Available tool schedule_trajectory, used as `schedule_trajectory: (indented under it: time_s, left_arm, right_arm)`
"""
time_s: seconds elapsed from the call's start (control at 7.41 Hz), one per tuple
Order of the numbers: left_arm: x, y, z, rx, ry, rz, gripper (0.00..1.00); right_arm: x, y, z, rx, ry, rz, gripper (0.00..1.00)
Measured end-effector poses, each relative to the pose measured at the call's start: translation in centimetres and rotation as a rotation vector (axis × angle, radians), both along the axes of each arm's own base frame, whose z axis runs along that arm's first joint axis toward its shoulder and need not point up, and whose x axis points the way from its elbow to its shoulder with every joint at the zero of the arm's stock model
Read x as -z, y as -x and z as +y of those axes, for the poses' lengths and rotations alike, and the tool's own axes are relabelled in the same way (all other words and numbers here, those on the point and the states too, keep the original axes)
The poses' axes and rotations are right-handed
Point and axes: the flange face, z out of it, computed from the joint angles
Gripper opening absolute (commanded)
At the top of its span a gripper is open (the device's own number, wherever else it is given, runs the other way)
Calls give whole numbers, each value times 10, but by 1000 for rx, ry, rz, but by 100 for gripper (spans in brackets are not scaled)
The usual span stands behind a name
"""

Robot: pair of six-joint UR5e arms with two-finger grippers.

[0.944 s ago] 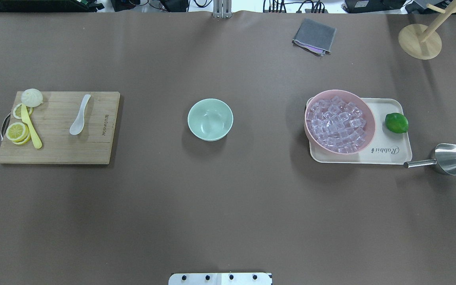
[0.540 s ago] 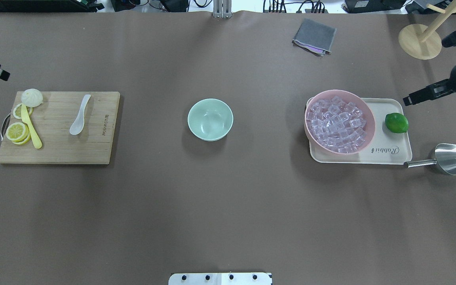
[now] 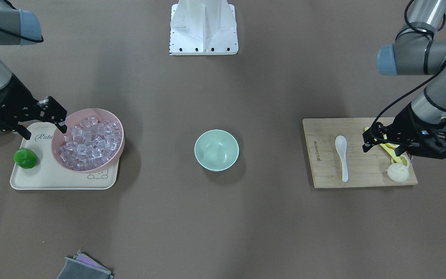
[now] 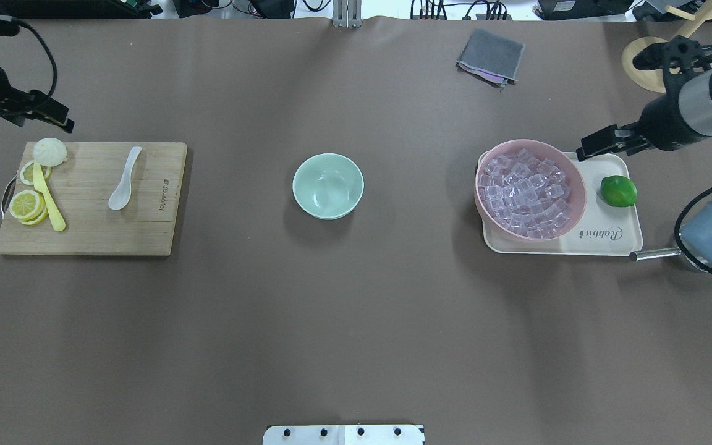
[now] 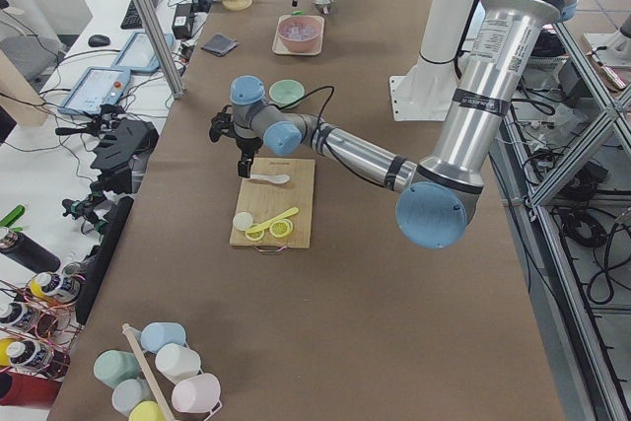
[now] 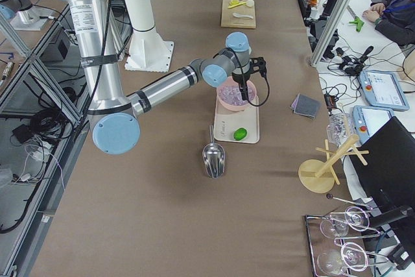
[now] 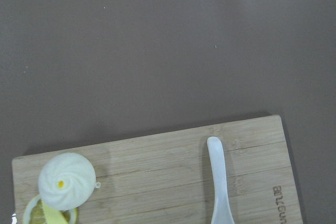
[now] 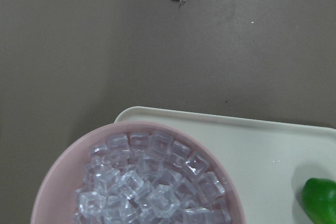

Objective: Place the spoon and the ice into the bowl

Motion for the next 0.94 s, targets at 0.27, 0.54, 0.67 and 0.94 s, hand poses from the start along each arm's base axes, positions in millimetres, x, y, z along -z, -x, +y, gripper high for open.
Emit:
schedule_trajectory:
  time_s: [0.27, 0.54, 0.67, 0.94]
  left_arm:
    - [-18, -41, -7, 30, 2, 6, 88]
    - [-24, -66, -3, 43, -14, -21, 64]
    - [-26, -76, 1, 40, -21, -31, 54]
    - [-31, -85, 7, 31, -25, -43, 47]
  right_arm:
    - [19, 30, 1, -60, 37, 36, 98]
    - [23, 44, 3, -99, 50, 79, 99]
    - [23, 47, 4, -109, 48, 93, 99]
    - [23, 50, 6, -110, 45, 102, 99]
